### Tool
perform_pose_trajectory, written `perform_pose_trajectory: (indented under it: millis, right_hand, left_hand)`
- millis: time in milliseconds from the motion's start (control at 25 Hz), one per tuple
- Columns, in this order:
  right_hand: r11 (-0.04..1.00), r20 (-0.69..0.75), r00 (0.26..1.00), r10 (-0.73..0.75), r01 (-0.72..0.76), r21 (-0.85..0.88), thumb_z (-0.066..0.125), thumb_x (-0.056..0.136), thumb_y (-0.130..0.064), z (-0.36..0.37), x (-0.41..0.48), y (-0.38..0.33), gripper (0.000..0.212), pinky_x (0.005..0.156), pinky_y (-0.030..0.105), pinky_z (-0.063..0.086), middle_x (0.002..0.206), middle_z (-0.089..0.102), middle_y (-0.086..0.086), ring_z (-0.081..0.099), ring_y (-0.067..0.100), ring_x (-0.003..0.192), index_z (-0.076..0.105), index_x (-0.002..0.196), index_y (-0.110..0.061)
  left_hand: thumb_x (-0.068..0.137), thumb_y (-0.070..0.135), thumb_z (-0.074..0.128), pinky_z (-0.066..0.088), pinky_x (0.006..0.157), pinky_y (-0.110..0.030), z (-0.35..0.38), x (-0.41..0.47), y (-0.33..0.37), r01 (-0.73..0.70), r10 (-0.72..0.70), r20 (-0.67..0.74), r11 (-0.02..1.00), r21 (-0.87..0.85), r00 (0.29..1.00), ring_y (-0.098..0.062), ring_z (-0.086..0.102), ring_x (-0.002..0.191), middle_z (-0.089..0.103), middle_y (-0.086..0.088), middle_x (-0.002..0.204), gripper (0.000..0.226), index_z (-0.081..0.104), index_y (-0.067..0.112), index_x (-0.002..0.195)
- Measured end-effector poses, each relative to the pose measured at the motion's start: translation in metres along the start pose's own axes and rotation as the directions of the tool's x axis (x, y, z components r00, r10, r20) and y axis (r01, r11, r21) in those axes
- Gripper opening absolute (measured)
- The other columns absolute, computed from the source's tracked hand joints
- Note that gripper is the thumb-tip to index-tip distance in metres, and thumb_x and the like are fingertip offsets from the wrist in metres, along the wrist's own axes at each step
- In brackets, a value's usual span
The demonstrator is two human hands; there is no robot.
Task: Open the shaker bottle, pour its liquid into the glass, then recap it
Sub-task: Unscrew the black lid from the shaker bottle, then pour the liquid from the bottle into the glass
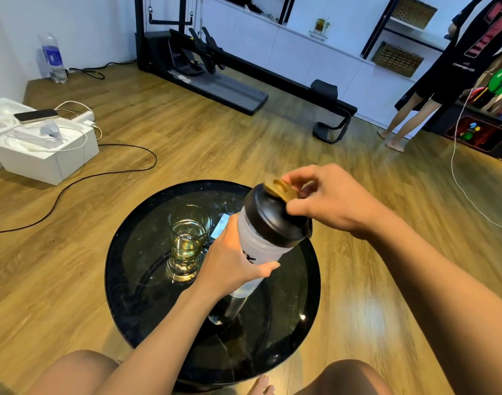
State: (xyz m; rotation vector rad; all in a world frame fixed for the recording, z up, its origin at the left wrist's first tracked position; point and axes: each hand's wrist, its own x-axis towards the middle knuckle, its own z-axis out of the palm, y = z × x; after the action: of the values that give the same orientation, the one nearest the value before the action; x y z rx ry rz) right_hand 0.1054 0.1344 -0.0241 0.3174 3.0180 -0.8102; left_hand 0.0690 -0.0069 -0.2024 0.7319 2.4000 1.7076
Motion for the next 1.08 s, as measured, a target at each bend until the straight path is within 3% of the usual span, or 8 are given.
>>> perform_pose_trajectory:
  millis: [160, 280, 400, 560, 640, 720, 880, 1080]
  right_hand:
    - [0.846, -0.106, 0.974, 0.202, -0.119, 0.52, 0.066, 0.079, -0.003, 0.003, -0.012, 0.031, 0.024, 0.065, 0.031, 0.057, 0.082, 0.061, 0.002, 0.062, 0.006, 0.067, 0.075, 0.098, -0.016]
    - [0.584, -0.102, 0.909, 0.404, -0.17, 0.794, 0.06, 0.085, -0.003, 0.018, -0.025, 0.058, 0.022, 0.065, 0.033, 0.059, 0.079, 0.064, 0.0, 0.062, 0.005, 0.071, 0.074, 0.093, -0.018]
    - [0.341, -0.015, 0.827, 0.561, -0.214, 0.915, 0.057, 0.087, -0.006, 0.047, -0.034, 0.096, 0.019, 0.064, 0.034, 0.055, 0.076, 0.064, -0.002, 0.058, 0.01, 0.079, 0.069, 0.088, -0.02]
    - [0.236, 0.078, 0.731, 0.678, -0.317, 0.918, 0.059, 0.089, -0.008, 0.094, -0.039, 0.131, 0.013, 0.072, 0.038, 0.054, 0.087, 0.063, 0.006, 0.062, 0.011, 0.074, 0.063, 0.097, -0.017]
    - [0.261, 0.069, 0.7, 0.711, -0.354, 0.898, 0.061, 0.087, -0.007, 0.111, -0.037, 0.14, 0.013, 0.059, 0.031, 0.056, 0.08, 0.064, 0.008, 0.063, 0.013, 0.065, 0.061, 0.098, -0.015]
    - [0.432, -0.033, 0.687, 0.726, -0.418, 0.799, 0.068, 0.08, -0.012, 0.129, -0.03, 0.146, 0.011, 0.055, 0.035, 0.058, 0.074, 0.067, 0.008, 0.066, 0.022, 0.064, 0.063, 0.089, -0.013]
    - [0.764, -0.133, 0.77, 0.624, -0.565, 0.311, 0.075, 0.069, -0.027, 0.154, -0.016, 0.143, 0.028, 0.085, 0.038, 0.053, 0.104, 0.069, 0.01, 0.066, 0.032, 0.097, 0.069, 0.095, -0.018]
    - [0.838, -0.116, 0.83, 0.546, -0.539, 0.089, 0.074, 0.078, -0.028, 0.175, -0.015, 0.141, 0.058, 0.102, 0.044, 0.045, 0.133, 0.053, 0.008, 0.049, 0.031, 0.125, 0.059, 0.132, -0.013]
  left_hand:
    - [0.055, 0.048, 0.089, 0.042, 0.086, -0.014, -0.002, -0.002, 0.0, 0.017, -0.017, 0.024, 1.0, 0.008, 1.0, -0.004, 0.05, 0.114, 0.051, 0.016, 0.126, 0.1, 0.035, 0.026, 0.136]
    - [0.053, 0.051, 0.089, 0.048, 0.095, -0.031, -0.001, -0.005, 0.0, 0.01, -0.011, 0.014, 0.997, 0.074, 1.0, -0.011, 0.048, 0.123, 0.048, 0.007, 0.137, 0.112, 0.029, 0.022, 0.143]
    - [0.054, 0.058, 0.085, 0.052, 0.093, -0.041, 0.002, -0.01, 0.003, 0.027, -0.025, -0.012, 0.991, 0.129, 1.0, -0.015, 0.051, 0.124, 0.049, 0.006, 0.138, 0.111, 0.028, 0.023, 0.143]
    - [0.059, 0.052, 0.086, 0.052, 0.091, -0.037, 0.004, -0.014, 0.005, 0.031, -0.021, -0.067, 0.987, 0.16, 0.998, -0.018, 0.055, 0.123, 0.053, 0.005, 0.138, 0.103, 0.031, 0.023, 0.141]
    - [0.058, 0.051, 0.087, 0.048, 0.09, -0.031, 0.006, -0.015, 0.006, 0.041, -0.028, -0.087, 0.988, 0.149, 0.996, -0.016, 0.054, 0.124, 0.052, 0.007, 0.138, 0.104, 0.03, 0.025, 0.141]
    - [0.058, 0.05, 0.088, 0.042, 0.09, -0.025, 0.01, -0.018, 0.006, 0.05, -0.037, -0.104, 0.99, 0.131, 0.994, -0.011, 0.05, 0.126, 0.049, 0.009, 0.14, 0.107, 0.028, 0.027, 0.143]
    - [0.058, 0.049, 0.088, 0.039, 0.087, -0.023, 0.014, -0.023, 0.001, 0.074, -0.056, -0.109, 0.983, 0.169, 0.993, -0.012, 0.046, 0.128, 0.045, 0.009, 0.142, 0.111, 0.022, 0.025, 0.145]
    - [0.059, 0.051, 0.087, 0.041, 0.088, -0.023, 0.012, -0.022, -0.003, 0.078, -0.058, -0.107, 0.977, 0.196, 0.993, -0.012, 0.049, 0.126, 0.047, 0.008, 0.141, 0.11, 0.024, 0.024, 0.145]
